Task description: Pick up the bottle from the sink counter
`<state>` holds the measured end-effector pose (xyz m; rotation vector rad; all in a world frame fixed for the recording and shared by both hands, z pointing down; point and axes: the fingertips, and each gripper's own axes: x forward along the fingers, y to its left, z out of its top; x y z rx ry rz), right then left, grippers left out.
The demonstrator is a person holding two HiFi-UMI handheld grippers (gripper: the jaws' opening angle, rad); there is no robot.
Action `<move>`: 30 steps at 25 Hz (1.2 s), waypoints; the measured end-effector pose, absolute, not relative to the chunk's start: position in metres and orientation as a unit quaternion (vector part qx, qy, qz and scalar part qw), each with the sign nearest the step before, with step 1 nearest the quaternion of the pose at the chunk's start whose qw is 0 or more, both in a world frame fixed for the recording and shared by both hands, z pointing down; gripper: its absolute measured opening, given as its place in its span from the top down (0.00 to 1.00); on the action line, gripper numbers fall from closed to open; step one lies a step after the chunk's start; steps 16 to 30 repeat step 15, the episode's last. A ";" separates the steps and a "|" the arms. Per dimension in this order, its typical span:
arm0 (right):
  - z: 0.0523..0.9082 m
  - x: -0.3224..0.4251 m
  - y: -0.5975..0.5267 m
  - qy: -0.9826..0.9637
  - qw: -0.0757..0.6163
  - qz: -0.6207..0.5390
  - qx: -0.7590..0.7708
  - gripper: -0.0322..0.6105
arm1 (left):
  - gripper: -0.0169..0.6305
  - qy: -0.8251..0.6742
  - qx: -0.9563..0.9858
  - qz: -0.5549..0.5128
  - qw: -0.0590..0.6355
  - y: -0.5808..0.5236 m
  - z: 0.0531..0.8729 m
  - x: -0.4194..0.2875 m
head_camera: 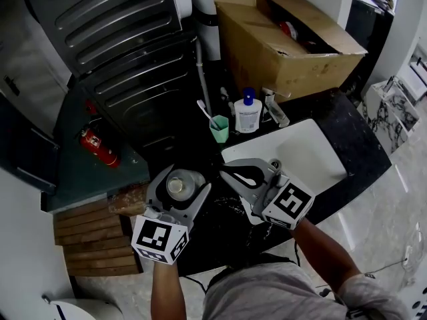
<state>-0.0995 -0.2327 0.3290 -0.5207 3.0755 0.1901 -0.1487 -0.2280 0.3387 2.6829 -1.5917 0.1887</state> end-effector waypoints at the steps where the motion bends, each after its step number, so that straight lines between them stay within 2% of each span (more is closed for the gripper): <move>1: 0.328 -0.099 -0.232 0.984 0.008 0.061 -0.166 0.95 | 0.46 -0.509 0.858 0.060 0.008 -0.228 0.338 -0.148; 30: 0.332 -0.096 -0.235 0.984 0.007 0.060 -0.166 0.95 | 0.46 -0.511 0.858 0.062 0.007 -0.230 0.342 -0.146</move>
